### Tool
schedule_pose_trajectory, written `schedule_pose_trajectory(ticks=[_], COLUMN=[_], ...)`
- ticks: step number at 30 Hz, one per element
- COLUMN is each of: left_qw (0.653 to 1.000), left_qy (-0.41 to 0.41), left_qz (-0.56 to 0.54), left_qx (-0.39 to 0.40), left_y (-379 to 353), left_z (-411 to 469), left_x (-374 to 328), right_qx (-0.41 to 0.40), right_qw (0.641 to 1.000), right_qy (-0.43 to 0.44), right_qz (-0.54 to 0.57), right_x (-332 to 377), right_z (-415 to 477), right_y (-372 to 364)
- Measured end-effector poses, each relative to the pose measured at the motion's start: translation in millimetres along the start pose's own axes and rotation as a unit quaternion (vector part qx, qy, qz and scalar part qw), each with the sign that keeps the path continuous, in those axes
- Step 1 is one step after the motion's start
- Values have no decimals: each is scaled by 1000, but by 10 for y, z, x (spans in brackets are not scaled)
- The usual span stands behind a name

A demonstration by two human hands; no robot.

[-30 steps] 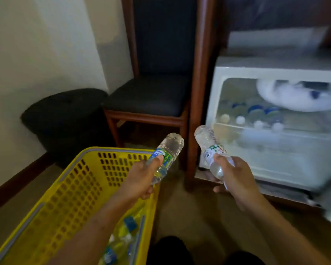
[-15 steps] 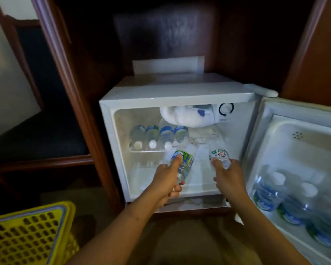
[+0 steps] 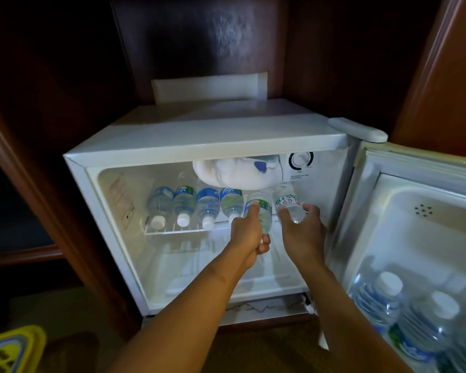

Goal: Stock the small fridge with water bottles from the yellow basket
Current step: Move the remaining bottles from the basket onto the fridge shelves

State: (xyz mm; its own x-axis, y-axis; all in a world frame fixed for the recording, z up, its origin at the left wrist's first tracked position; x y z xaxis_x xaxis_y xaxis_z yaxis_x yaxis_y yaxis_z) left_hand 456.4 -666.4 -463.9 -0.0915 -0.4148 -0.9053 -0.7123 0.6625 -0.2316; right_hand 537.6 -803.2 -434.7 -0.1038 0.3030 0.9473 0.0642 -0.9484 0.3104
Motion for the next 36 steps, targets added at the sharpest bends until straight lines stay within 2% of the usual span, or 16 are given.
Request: schedule_pose_trajectory(ticks=[4, 6, 10, 13, 15, 18, 24, 26, 30, 36], left_qw=[998, 998, 999, 997, 994, 982, 962, 959, 970, 964], left_qy=[2, 3, 18, -37, -95, -179, -234, -241, -219, -224], left_qz=[-57, -55, 43, 29, 11, 60, 133, 143, 89, 140], left_qx=[-41, -34, 26, 67, 44, -1, -49, -49, -58, -33], left_y=[-147, -194, -89, -80, -61, -26, -56, -108, -45, -84], left_z=[124, 136, -68, -248, -260, -245, -103, -79, 72, 289], left_x=[-56, -46, 46, 17, -32, -99, -85, -79, -114, -167], right_qx=[11, 10, 26, 24, 34, 33, 50, 48, 65, 71], right_qw=[1000, 1000, 999, 996, 994, 994, 993, 993, 993, 996], right_qy=[7, 11, 5, 27, 44, 58, 58, 49, 47, 31], right_qz=[12, 22, 44, 76, 91, 85, 91, 92, 81, 43], right_x=[56, 66, -63, -188, -221, -201, -102, -85, -91, -139], right_z=[131, 209, 164, 19, -23, -11, 91, 151, 241, 376], right_y=[-153, -179, -193, -188, -214, -211, -321, -329, -444, -580])
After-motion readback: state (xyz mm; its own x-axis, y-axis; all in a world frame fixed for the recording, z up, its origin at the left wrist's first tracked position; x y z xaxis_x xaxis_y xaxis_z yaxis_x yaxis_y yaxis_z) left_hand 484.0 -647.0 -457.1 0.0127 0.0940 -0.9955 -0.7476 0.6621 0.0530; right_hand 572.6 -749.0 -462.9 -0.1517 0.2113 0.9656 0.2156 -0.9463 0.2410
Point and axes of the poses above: each hand's wrist, its own z-axis towards the middle knuckle, its own y-axis out of the back of the hand, x = y × z, the point moved 9 cm from there along z, towards the middle knuckle
